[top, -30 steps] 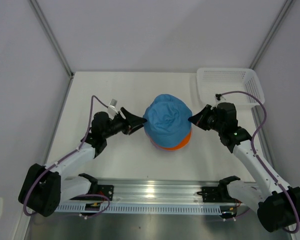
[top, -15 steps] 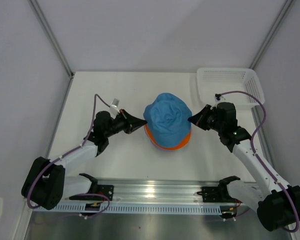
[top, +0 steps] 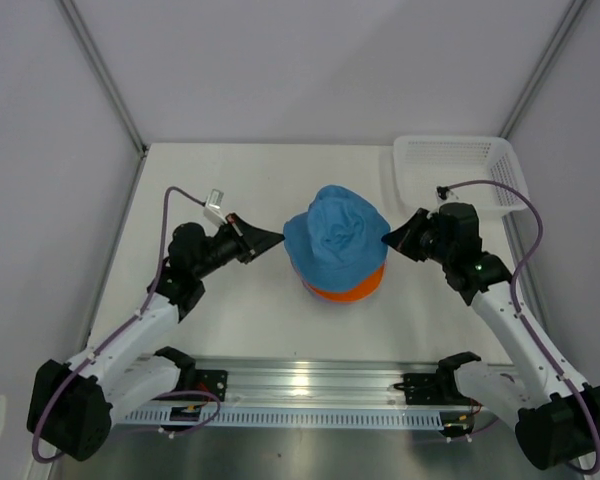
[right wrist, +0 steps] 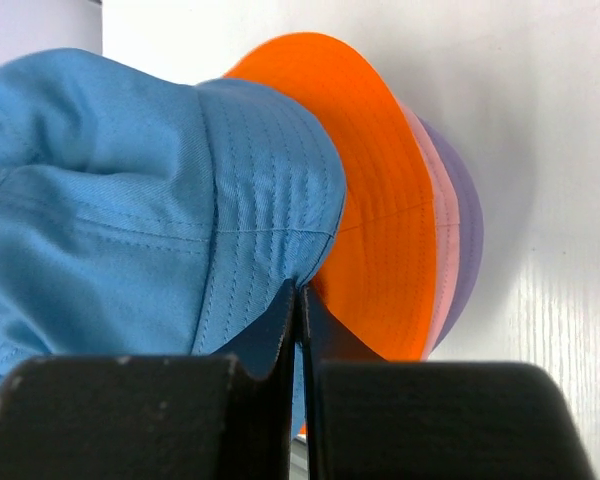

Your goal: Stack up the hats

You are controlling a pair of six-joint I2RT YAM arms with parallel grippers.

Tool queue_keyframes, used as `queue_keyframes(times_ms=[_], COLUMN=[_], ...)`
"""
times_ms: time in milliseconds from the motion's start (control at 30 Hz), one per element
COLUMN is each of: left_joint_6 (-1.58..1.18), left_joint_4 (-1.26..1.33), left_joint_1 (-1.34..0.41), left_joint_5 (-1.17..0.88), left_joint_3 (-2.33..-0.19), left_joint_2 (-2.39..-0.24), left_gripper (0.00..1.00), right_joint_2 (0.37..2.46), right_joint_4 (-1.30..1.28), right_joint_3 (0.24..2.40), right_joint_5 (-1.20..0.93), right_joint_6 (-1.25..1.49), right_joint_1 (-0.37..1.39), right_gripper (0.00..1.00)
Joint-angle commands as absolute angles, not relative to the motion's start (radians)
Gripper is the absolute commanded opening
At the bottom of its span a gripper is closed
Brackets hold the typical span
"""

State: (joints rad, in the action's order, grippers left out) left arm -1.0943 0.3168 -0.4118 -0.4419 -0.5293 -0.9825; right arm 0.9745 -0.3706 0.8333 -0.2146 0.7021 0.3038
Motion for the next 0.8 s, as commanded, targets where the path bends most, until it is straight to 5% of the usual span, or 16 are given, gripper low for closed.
queue_keyframes(times_ms=[0, 767], left_joint_6=[-0.988, -0.89], left_joint_4=[0.221, 0.124], left_joint_1=[-0.422, -0.492], left_joint_5=[-0.423, -0.42], left_joint_3=[-0.624, -0.672], left_joint_2=[-0.936, -1.078], left_gripper=[0.01, 0.01], right_joint_2=[0.942, 0.81], right_joint_4=[-0.433, -0.506], right_joint_3=[0.923, 0.726], right_joint_5=[-0.195, -0.058], right_joint_6=[0.684, 0.748], right_joint_1=[0.305, 0.307], right_gripper=[0.0, 0.0])
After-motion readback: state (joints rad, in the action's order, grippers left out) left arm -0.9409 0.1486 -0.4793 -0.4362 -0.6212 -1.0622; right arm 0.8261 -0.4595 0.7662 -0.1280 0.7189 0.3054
